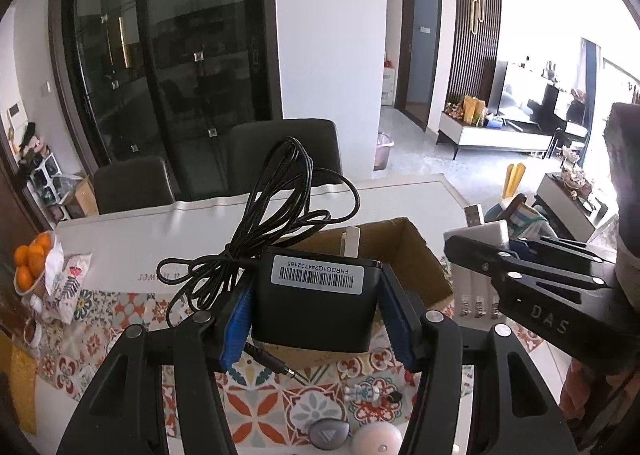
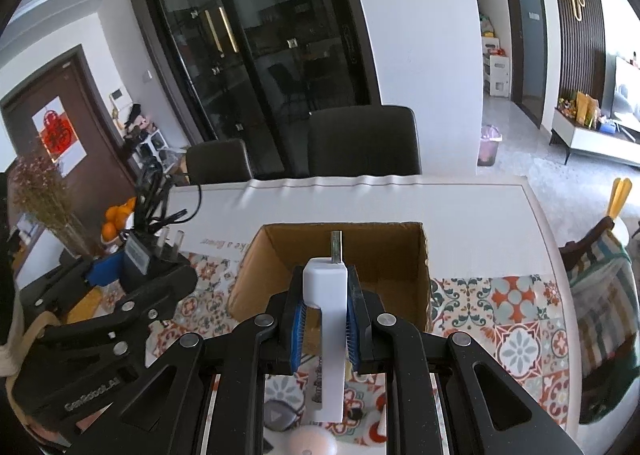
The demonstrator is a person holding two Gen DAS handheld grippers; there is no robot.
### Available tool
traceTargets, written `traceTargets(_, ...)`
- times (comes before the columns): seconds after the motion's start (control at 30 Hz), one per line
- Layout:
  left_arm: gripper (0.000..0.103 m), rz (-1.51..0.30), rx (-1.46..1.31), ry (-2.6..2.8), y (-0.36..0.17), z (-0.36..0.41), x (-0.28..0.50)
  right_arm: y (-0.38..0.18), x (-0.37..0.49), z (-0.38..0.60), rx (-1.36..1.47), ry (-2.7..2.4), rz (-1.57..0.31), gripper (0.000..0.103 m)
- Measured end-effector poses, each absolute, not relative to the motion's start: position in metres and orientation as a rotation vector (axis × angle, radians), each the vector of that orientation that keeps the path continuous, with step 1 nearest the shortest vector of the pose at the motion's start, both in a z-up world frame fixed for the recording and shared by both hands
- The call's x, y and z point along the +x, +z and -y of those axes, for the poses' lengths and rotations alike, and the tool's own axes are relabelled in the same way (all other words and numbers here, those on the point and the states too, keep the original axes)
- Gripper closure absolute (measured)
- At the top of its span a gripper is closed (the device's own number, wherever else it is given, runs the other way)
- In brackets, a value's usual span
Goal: Organize rigid objects
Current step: 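Lower both items into the box and open both tools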
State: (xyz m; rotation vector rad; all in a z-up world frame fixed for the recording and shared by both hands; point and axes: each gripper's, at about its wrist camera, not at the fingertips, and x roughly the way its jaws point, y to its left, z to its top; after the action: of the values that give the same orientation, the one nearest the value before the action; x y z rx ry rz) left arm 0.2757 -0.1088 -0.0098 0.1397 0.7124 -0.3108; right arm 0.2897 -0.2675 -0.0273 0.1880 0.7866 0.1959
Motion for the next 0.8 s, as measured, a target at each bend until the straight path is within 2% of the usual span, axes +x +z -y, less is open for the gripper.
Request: traceTargets(0.8, 0.046, -1.025, 0.070, -0.334, -0.086, 0.131, 0.370, -0.091, 0.381, 0.273, 0.153, 0.162, -1.001, 0.086)
